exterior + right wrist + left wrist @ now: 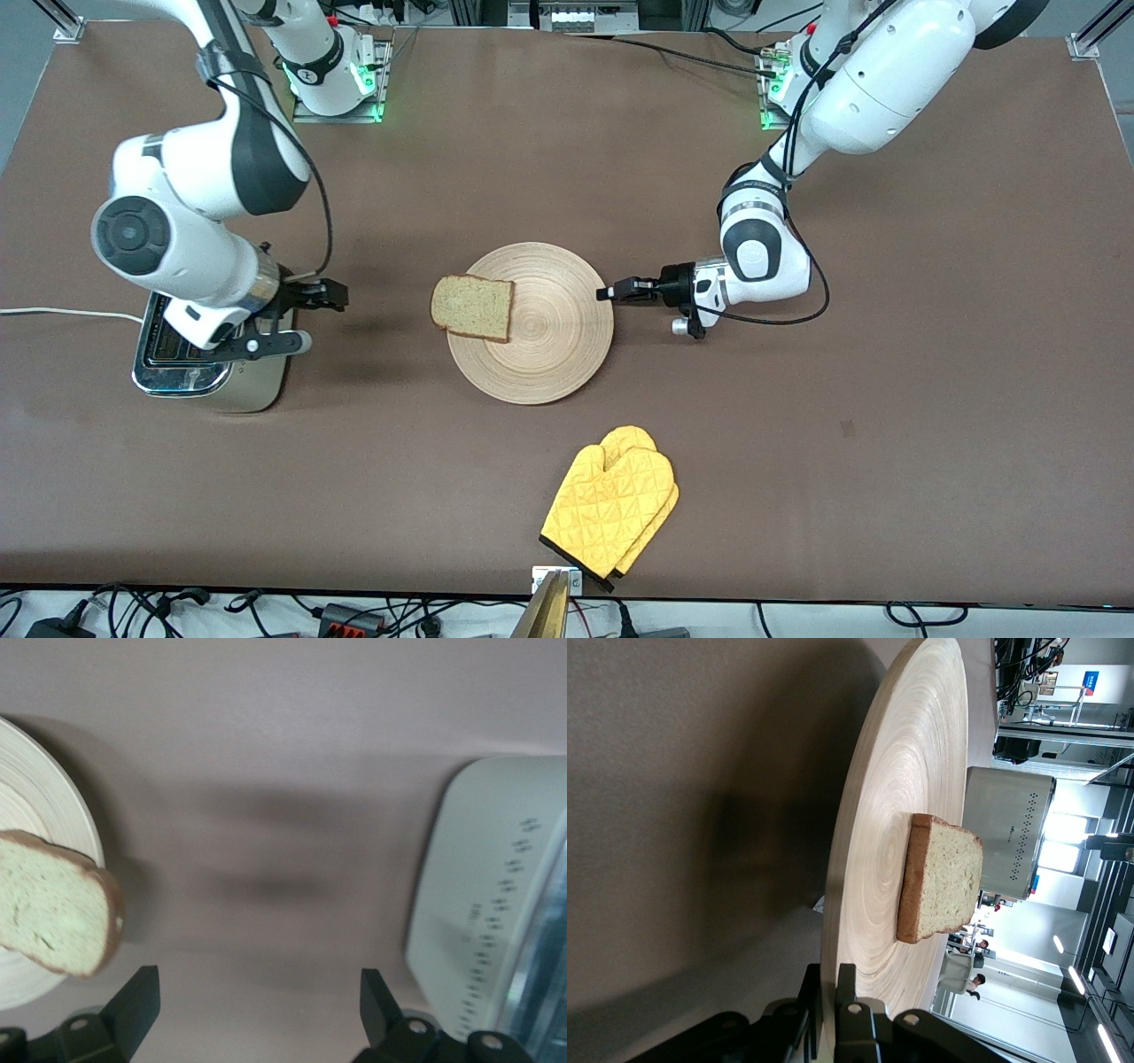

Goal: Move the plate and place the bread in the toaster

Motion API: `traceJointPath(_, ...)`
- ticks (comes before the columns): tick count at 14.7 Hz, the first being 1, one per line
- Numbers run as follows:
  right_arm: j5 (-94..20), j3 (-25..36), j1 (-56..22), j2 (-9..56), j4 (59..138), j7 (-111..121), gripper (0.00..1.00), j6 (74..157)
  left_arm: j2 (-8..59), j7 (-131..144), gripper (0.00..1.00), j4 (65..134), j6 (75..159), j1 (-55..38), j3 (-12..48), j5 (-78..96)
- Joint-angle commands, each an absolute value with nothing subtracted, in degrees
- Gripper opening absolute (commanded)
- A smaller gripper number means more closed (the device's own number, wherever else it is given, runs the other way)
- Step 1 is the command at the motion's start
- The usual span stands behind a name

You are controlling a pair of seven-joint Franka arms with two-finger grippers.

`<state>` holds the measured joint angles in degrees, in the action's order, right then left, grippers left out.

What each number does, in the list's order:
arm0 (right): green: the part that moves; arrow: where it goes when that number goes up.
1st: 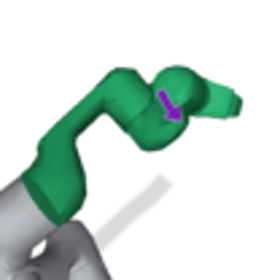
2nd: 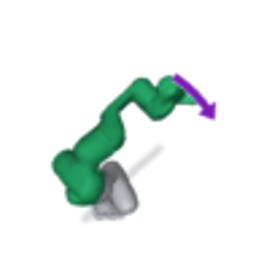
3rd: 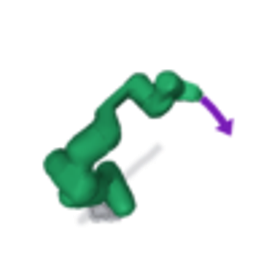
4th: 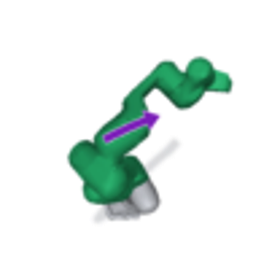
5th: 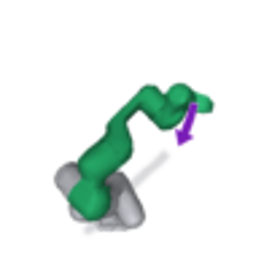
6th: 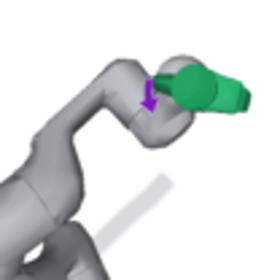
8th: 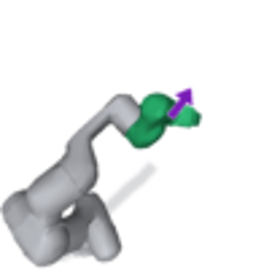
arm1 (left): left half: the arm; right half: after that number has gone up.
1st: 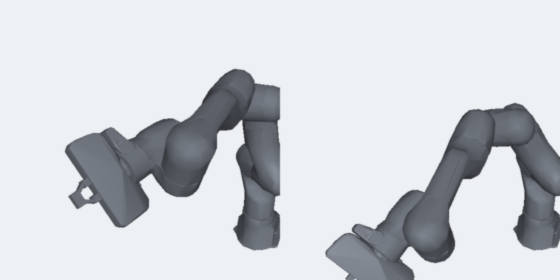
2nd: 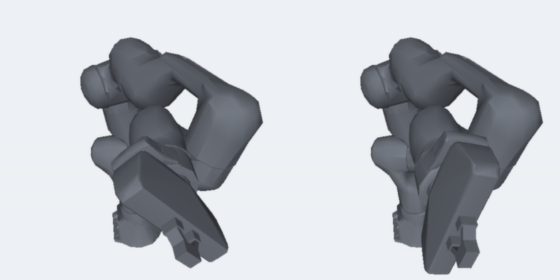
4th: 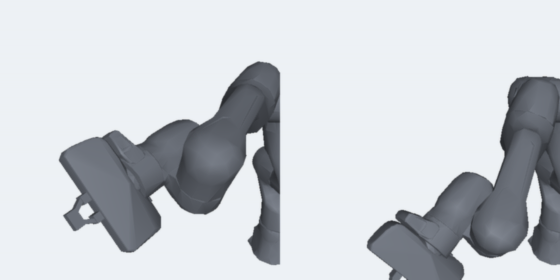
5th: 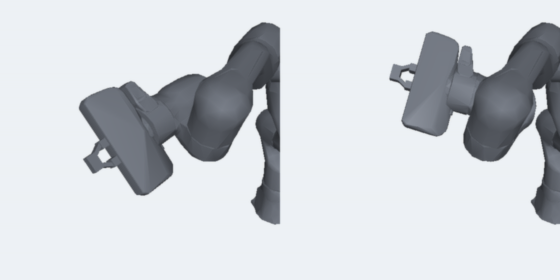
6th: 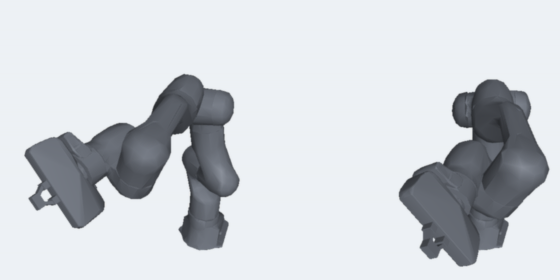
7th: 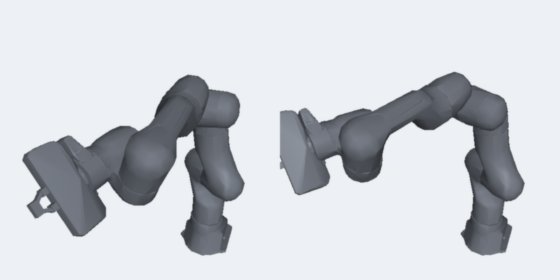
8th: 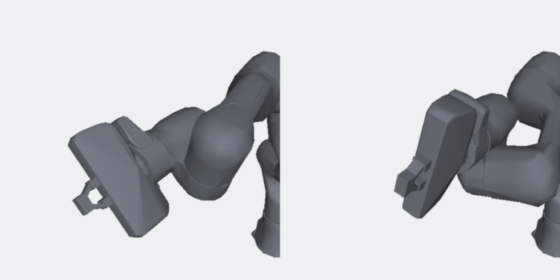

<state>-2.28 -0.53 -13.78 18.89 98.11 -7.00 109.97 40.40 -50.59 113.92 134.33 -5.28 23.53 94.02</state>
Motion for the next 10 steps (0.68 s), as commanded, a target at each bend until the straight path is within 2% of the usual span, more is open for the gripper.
traceJointPath(1, -9.2, -0.4, -14.3, 19.5, 99.4, -8.9, 1.0, 111.5, 40.6, -52.3, 0.1, 112.7, 133.4, -5.7, 23.6, 96.2)
traceJointPath(6, -11.5, -0.4, -14.3, 21.6, 100.5, -9.0, 1.0, 113.3, 40.6, -51.7, 0.25, 112.6, 133.5, -5.6, 23.5, 96.2)
traceJointPath(8, -17.4, -0.4, -14.4, 22.8, 101.6, -8.9, 1.0, 113.5, 40.6, -51.7, 0.31, 112.6, 133.5, -5.5, 23.1, 96.1)
traceJointPath(10, -19.9, -0.4, -14.5, 24.1, 102.3, -8.5, 1.0, 115.0, 40.4, -52.0, 0.34, 112.6, 133.5, -4.8, 22.9, 95.3)
